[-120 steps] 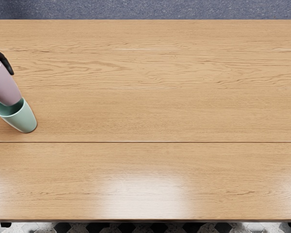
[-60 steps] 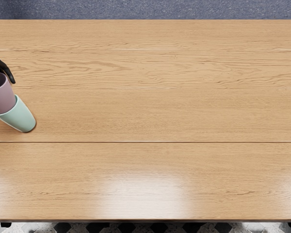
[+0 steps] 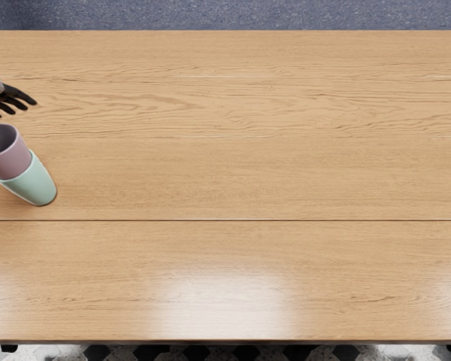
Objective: Pick up cup and place in cup with left hand
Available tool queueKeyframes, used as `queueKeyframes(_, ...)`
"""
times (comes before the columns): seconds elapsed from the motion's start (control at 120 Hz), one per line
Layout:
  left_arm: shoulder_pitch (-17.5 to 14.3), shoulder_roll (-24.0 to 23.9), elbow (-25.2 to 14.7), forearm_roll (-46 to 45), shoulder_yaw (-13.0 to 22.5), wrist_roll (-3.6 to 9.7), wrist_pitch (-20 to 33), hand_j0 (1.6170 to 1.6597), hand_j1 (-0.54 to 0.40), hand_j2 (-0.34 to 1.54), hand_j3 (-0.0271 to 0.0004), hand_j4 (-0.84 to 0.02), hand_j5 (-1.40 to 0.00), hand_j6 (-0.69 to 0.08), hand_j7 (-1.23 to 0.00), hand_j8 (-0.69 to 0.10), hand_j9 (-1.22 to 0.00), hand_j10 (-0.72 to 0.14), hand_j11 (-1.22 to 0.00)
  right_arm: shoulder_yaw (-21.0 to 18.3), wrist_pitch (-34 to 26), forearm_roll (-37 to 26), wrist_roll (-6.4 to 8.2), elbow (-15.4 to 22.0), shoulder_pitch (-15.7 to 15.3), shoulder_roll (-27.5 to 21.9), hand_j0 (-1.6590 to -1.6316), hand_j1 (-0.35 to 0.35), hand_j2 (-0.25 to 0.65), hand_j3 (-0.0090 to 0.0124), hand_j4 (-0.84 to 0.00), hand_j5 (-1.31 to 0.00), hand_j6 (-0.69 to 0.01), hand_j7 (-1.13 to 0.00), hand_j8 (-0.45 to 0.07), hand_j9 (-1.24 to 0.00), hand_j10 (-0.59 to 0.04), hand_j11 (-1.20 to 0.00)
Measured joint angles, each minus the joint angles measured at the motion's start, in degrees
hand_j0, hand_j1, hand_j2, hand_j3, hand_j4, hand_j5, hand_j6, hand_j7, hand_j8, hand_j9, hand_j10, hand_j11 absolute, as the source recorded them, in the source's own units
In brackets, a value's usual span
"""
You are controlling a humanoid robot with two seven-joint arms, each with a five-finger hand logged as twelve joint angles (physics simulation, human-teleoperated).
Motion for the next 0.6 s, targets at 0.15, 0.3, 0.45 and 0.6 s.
queueKeyframes(0.15,-1.9,-0.2,-0.1,-4.2,-0.6,-0.03,-0.1,1.6579,0.281,0.01,0.0000,-0.069,-0.09,-0.063,-0.08,-0.060,-0.08,-0.063,-0.08,0.0,0.0,0.0,0.00,0.0,0.0,0.0,-1.6581,-0.349,0.000,0.0000,0.000,0.00,-0.001,0.00,0.000,0.00,0.000,0.00)
queueKeyframes(0.3,-4.3,-2.7,-0.2,-12.0,-2.0,-0.07,-1.6,1.6580,0.302,0.01,0.0000,-0.047,-0.06,-0.045,-0.06,-0.043,-0.06,-0.044,-0.06,0.0,0.0,0.0,0.00,0.0,0.0,0.0,-1.6581,-0.349,0.000,0.0000,0.000,0.00,-0.001,0.00,0.000,0.00,0.000,0.00)
queueKeyframes(0.45,-6.9,-6.0,-0.2,-18.0,-2.6,-0.08,-3.8,1.6580,0.312,0.01,0.0000,-0.037,-0.04,-0.036,-0.04,-0.035,-0.04,-0.035,-0.04,0.0,0.0,0.0,0.00,0.0,0.0,0.0,-1.6581,-0.349,0.000,0.0000,0.000,0.00,-0.001,0.00,0.000,0.00,0.000,0.00)
queueKeyframes(0.6,-7.3,-11.1,-0.6,-24.3,-2.8,-0.09,-6.2,1.6580,0.317,0.01,0.0000,-0.031,-0.04,-0.031,-0.04,-0.030,-0.04,-0.030,-0.04,0.0,0.0,0.0,0.00,0.0,0.0,0.0,-1.6581,-0.349,0.000,0.0000,0.000,0.00,-0.001,0.00,-0.001,0.00,0.000,0.00)
